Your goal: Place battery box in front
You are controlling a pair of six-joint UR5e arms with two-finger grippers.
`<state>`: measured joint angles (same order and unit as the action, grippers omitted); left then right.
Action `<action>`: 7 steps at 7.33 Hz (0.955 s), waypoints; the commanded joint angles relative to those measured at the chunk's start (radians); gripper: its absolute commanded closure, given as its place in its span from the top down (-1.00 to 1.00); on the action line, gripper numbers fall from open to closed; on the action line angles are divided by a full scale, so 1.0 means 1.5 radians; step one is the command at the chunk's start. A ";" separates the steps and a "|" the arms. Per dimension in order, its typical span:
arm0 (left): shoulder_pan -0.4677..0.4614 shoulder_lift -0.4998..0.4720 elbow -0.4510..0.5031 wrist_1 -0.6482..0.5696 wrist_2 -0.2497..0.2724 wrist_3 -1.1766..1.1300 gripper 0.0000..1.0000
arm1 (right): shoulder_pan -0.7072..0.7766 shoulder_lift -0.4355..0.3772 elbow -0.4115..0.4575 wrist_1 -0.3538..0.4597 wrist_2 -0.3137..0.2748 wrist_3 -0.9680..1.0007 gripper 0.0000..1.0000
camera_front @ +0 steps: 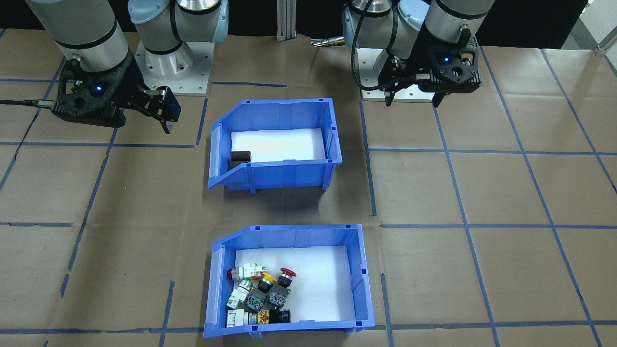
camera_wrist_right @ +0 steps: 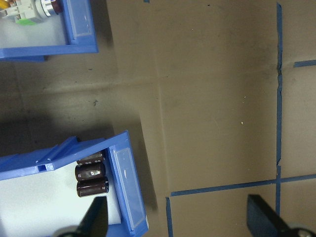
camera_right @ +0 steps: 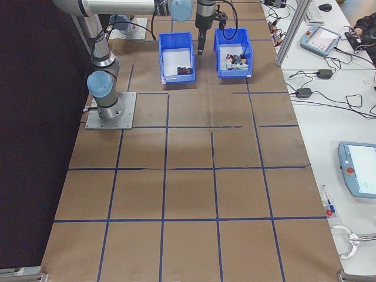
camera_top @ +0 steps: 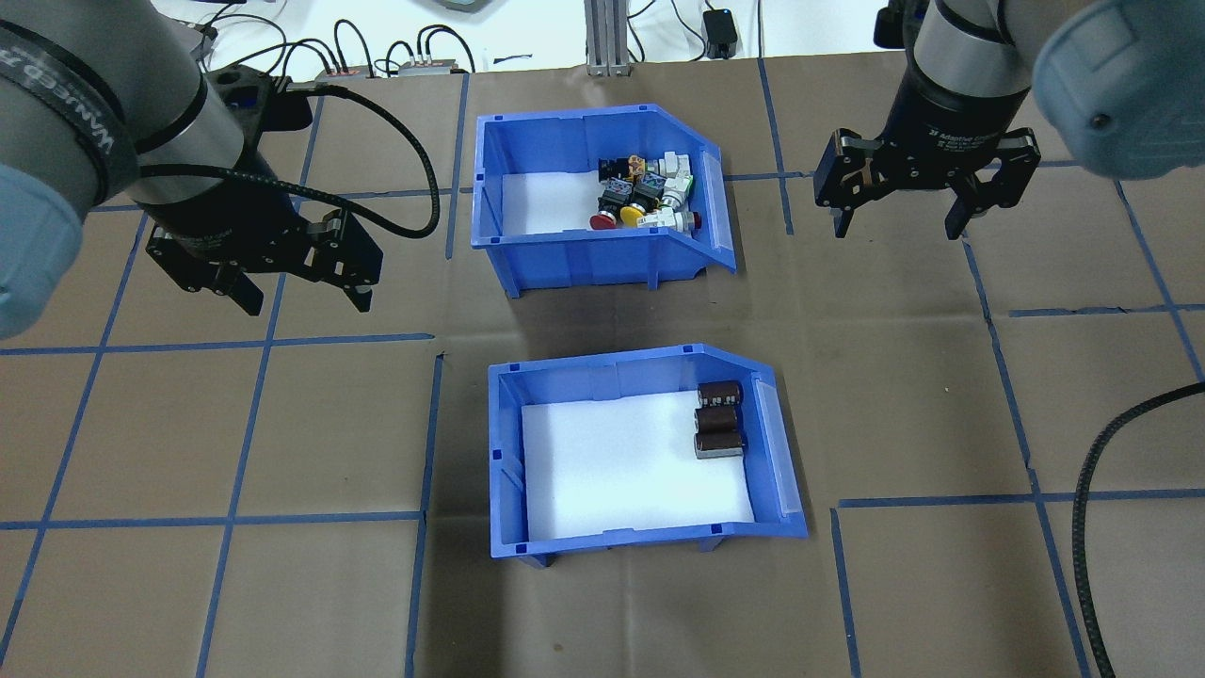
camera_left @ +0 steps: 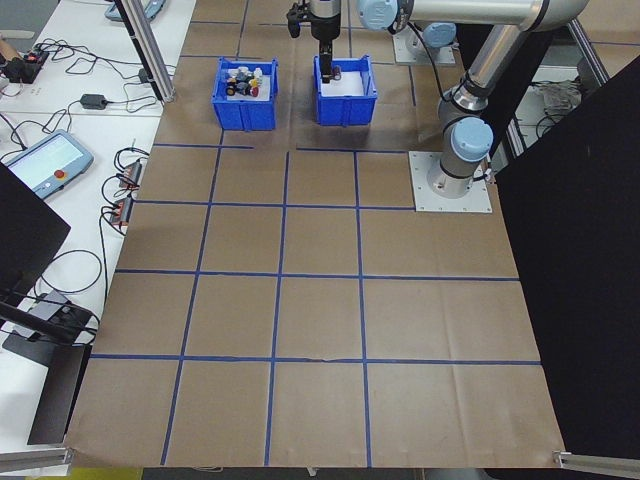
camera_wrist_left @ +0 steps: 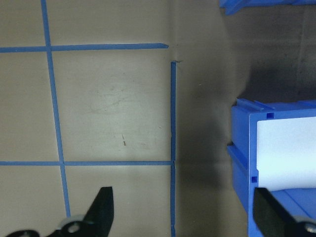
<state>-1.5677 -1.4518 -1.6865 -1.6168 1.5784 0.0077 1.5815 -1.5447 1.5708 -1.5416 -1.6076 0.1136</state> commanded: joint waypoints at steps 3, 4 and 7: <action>0.000 -0.001 -0.003 0.000 0.000 0.000 1.00 | 0.000 -0.001 0.000 0.001 0.000 0.000 1.00; 0.000 -0.001 -0.005 0.003 0.000 0.001 1.00 | 0.000 -0.001 0.000 0.001 -0.001 0.000 1.00; 0.000 -0.002 -0.005 0.009 -0.001 0.000 1.00 | 0.000 -0.002 -0.007 0.003 -0.001 -0.004 1.00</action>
<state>-1.5677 -1.4527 -1.6930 -1.6044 1.5771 0.0082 1.5815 -1.5461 1.5650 -1.5394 -1.6091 0.1101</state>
